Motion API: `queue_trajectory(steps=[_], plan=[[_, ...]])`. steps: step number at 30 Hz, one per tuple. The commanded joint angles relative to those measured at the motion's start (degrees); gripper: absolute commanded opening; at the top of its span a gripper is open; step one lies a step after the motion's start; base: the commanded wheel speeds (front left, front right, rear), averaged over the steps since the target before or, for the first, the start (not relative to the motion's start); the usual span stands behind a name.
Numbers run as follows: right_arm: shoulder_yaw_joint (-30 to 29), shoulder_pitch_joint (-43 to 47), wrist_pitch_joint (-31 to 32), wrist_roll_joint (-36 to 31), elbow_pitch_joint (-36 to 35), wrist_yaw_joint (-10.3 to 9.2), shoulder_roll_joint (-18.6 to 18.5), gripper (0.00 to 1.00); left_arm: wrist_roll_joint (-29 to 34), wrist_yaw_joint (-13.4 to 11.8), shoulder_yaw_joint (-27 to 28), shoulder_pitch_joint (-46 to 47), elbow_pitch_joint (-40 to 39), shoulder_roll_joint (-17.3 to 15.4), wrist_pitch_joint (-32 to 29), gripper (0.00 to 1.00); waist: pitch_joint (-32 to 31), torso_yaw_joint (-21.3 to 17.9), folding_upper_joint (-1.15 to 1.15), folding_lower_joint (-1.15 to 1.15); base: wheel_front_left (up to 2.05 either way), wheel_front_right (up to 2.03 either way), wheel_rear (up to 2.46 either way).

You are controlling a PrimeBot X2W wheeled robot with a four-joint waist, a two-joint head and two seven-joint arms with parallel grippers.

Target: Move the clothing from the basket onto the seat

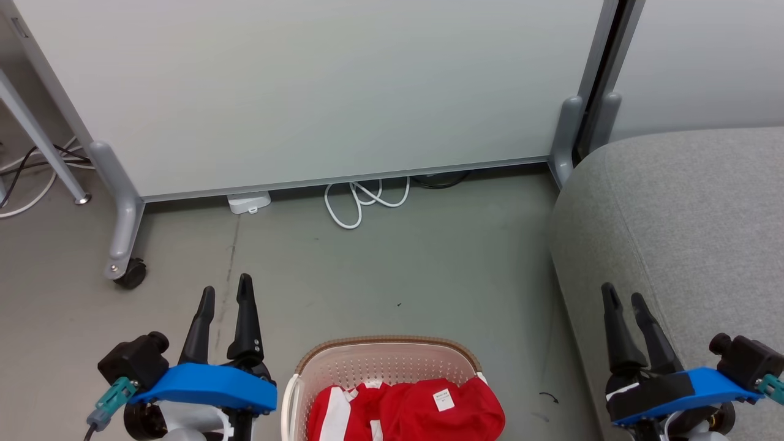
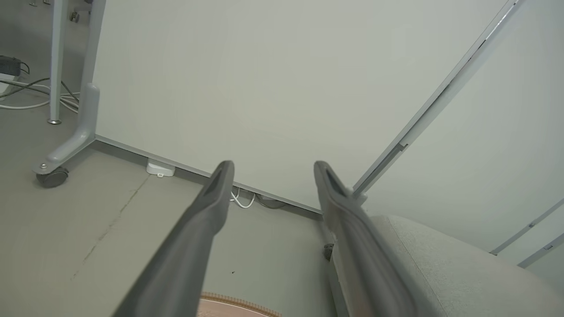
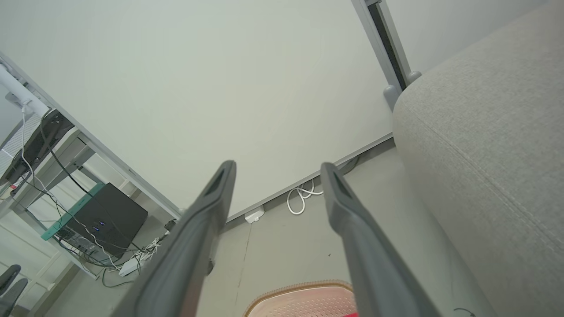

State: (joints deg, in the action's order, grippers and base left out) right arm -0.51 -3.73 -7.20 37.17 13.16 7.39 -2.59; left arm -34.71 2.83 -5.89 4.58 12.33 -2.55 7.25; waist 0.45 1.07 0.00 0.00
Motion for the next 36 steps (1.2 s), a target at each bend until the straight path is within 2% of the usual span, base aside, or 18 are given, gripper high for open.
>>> queue_trajectory(steps=[1, 36], plan=[[0.2, -1.0, -0.7, -1.9, -0.4, 0.09, -0.3, 1.00, 1.7, -0.1, -0.2, 1.1, -0.1, -0.4, 0.6, 1.00, 0.0, 0.0, 0.00, 0.00, 0.00, 0.00, 0.00], [1.9, -1.3, -5.4, -21.9, 1.5, 0.14, -0.4, 1.00, 20.7, -2.2, -3.7, 2.4, 3.1, -0.4, 5.3, 1.00, -0.1, 0.9, 0.00, 0.00, 0.00, 0.00, 0.00]])
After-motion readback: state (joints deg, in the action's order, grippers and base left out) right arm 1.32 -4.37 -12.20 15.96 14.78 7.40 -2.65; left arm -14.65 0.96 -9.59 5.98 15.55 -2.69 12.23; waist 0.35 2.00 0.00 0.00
